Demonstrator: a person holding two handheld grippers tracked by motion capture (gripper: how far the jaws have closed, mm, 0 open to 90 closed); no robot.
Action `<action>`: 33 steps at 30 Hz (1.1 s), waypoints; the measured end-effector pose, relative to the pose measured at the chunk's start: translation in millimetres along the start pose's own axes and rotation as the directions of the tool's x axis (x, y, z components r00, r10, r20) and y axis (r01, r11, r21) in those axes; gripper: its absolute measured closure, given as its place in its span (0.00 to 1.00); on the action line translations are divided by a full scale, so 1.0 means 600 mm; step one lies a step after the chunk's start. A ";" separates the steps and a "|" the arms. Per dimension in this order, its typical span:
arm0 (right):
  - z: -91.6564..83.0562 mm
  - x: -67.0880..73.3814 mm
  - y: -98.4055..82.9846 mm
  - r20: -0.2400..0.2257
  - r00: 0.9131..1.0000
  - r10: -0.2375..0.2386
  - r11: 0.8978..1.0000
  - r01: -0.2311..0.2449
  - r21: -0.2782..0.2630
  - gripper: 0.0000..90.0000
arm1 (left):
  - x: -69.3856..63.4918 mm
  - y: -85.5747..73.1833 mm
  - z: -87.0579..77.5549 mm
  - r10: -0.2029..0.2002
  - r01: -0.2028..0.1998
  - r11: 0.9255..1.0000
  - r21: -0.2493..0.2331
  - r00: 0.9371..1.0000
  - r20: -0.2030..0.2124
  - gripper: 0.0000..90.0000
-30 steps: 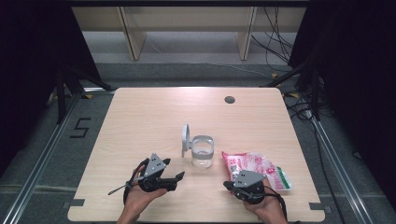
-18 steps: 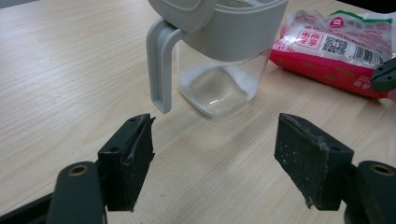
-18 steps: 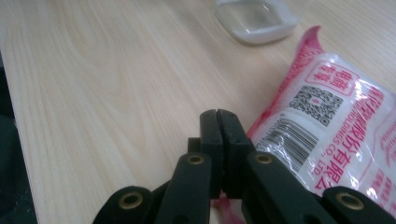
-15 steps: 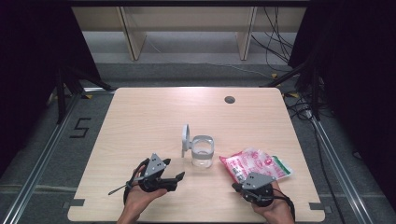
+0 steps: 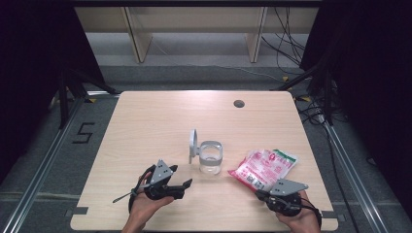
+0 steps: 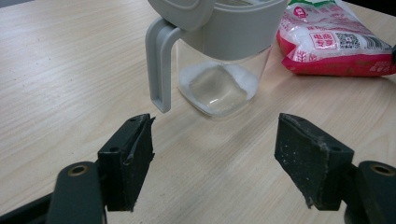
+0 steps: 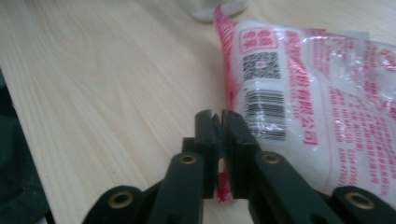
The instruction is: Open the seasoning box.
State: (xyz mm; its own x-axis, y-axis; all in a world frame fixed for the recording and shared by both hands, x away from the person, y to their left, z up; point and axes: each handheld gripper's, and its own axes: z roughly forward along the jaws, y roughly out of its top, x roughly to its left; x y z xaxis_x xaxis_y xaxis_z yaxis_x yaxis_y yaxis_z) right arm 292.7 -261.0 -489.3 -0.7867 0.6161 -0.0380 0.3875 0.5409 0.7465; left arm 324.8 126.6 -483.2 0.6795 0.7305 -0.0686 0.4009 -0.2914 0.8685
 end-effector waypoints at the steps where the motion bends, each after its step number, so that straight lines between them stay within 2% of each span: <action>1: -0.006 -0.002 -0.001 -0.003 1.000 0.025 0.999 -0.025 -0.020 0.90 | 0.000 0.000 0.000 0.000 0.000 1.000 0.004 1.000 -0.002 0.31; 2: -0.013 -0.004 -0.002 -0.005 0.999 0.052 0.998 -0.052 -0.042 0.83 | 0.000 0.000 0.000 0.000 0.000 1.000 0.004 1.000 -0.002 0.31; 3: -0.013 -0.004 -0.002 -0.005 0.999 0.052 0.998 -0.052 -0.042 0.83 | 0.001 0.000 -0.001 0.010 -0.010 1.000 0.013 1.000 -0.004 0.31; 4: -0.027 -0.013 -0.007 0.038 0.987 0.154 0.983 -0.149 -0.111 0.62 | 0.001 0.000 -0.001 0.007 -0.007 1.000 0.012 1.000 -0.004 0.31; 5: -0.034 -0.016 -0.010 0.029 0.975 0.222 0.967 -0.216 -0.135 0.59 | 0.001 0.000 -0.001 0.014 -0.014 1.000 0.016 1.000 -0.005 0.31; 6: -0.041 -0.023 -0.015 0.036 0.966 0.254 0.955 -0.245 -0.168 0.57 | 0.001 0.000 -0.001 0.020 -0.020 1.000 0.016 1.000 -0.004 0.31; 7: -0.046 -0.031 -0.020 0.071 0.959 0.273 0.946 -0.255 -0.201 0.53 | 0.000 0.000 0.000 0.011 -0.011 1.000 0.016 1.000 -0.005 0.31; 8: -0.046 -0.031 -0.020 0.071 0.959 0.273 0.946 -0.255 -0.201 0.53 | 0.000 0.000 -0.001 0.016 -0.016 1.000 0.016 1.000 -0.006 0.31; 9: -0.053 -0.037 -0.025 0.090 0.952 0.294 0.939 -0.270 -0.212 0.51 | 0.001 0.001 0.000 0.028 -0.028 0.999 0.014 1.000 -0.003 0.31; 10: -0.058 -0.041 -0.029 0.110 0.935 0.337 0.926 -0.308 -0.218 0.49 | 0.000 0.001 0.000 0.026 -0.026 1.000 0.014 1.000 0.000 0.31; 11: -0.062 -0.050 -0.038 0.129 0.910 0.395 0.906 -0.362 -0.221 0.45 | -0.002 0.000 0.000 0.000 0.000 1.000 0.014 1.000 -0.001 0.31; 12: -0.062 -0.059 -0.043 0.134 0.908 0.397 0.907 -0.365 -0.211 0.44 | -0.002 0.001 0.002 0.017 -0.017 1.000 0.008 1.000 0.005 0.31; 13: -0.064 -0.059 -0.046 0.137 0.877 0.460 0.880 -0.431 -0.200 0.43 | -0.002 0.001 0.002 0.020 -0.020 1.000 0.008 1.000 0.006 0.31; 14: -0.064 -0.059 -0.046 0.137 0.877 0.460 0.880 -0.431 -0.200 0.43 | -0.002 0.001 0.002 0.020 -0.020 1.000 0.008 1.000 0.006 0.31; 15: -0.064 -0.072 -0.052 0.152 0.889 0.432 0.894 -0.401 -0.200 0.43 | -0.002 0.001 0.002 0.019 -0.019 1.000 0.008 1.000 0.007 0.31; 16: -0.063 -0.075 -0.054 0.155 0.878 0.454 0.883 -0.419 -0.212 0.43 | 0.000 0.002 0.001 0.040 -0.040 0.999 0.026 0.999 0.003 0.31; 17: -0.064 -0.077 -0.055 0.161 0.860 0.483 0.869 -0.448 -0.211 0.42 | -0.001 0.002 0.001 0.035 -0.035 0.999 0.023 0.999 0.005 0.31; 18: -0.065 -0.088 -0.058 0.171 0.866 0.470 0.876 -0.435 -0.208 0.41 | -0.001 0.002 0.002 0.032 -0.032 0.999 0.017 0.999 0.011 0.31; 19: -0.062 -0.091 -0.061 0.172 0.852 0.494 0.864 -0.458 -0.211 0.40 | -0.005 0.001 0.004 0.002 -0.002 1.000 0.007 1.000 0.013 0.31; 20: -0.063 -0.092 -0.061 0.179 0.844 0.506 0.858 -0.472 -0.202 0.40 | -0.005 0.001 0.004 0.002 -0.002 1.000 0.007 1.000 0.013 0.31; 22: -0.060 -0.098 -0.062 0.186 0.846 0.499 0.862 -0.462 -0.208 0.40 | -0.006 0.001 0.004 0.006 -0.006 1.000 0.011 1.000 0.019 0.31; 23: -0.058 -0.104 -0.063 0.178 0.840 0.512 0.853 -0.475 -0.215 0.40 | -0.006 0.002 0.004 0.014 -0.014 1.000 0.011 1.000 0.019 0.31; 24: -0.057 -0.111 -0.065 0.189 0.847 0.497 0.863 -0.460 -0.210 0.39 | -0.006 0.002 0.003 0.019 -0.019 1.000 0.018 1.000 0.012 0.31; 25: -0.054 -0.113 -0.064 0.194 0.835 0.515 0.853 -0.477 -0.214 0.38 | -0.005 0.002 0.003 0.023 -0.024 0.999 0.025 1.000 0.011 0.31; 26: -0.051 -0.118 -0.064 0.197 0.835 0.514 0.855 -0.479 -0.199 0.38 | -0.009 0.002 0.004 0.002 -0.002 1.000 0.010 1.000 0.018 0.31; 27: -0.041 -0.126 -0.062 0.186 0.826 0.532 0.845 -0.501 -0.188 0.38 | -0.008 0.002 0.005 0.009 -0.009 1.000 0.011 1.000 0.020 0.30; 28: -0.039 -0.125 -0.058 0.168 0.811 0.561 0.825 -0.531 -0.193 0.38 | -0.008 0.002 0.005 0.009 -0.009 1.000 0.011 1.000 0.020 0.30; 32: -0.026 -0.137 -0.054 0.183 0.813 0.553 0.831 -0.520 -0.198 0.37 | -0.010 0.002 0.005 0.001 -0.001 1.000 0.009 1.000 0.029 0.30; 33: -0.025 -0.136 -0.051 0.181 0.791 0.585 0.810 -0.558 -0.178 0.37 | -0.010 0.003 0.005 0.003 -0.003 1.000 0.000 0.999 0.032 0.30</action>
State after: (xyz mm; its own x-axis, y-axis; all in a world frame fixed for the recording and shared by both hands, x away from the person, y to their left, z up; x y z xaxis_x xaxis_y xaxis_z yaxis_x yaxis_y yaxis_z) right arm 337.8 -336.2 -499.0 -0.3085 0.9071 0.2864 0.6676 -0.0080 0.7445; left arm 323.2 119.5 -483.0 0.7001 0.7094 -0.0811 0.3988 -0.2942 0.8686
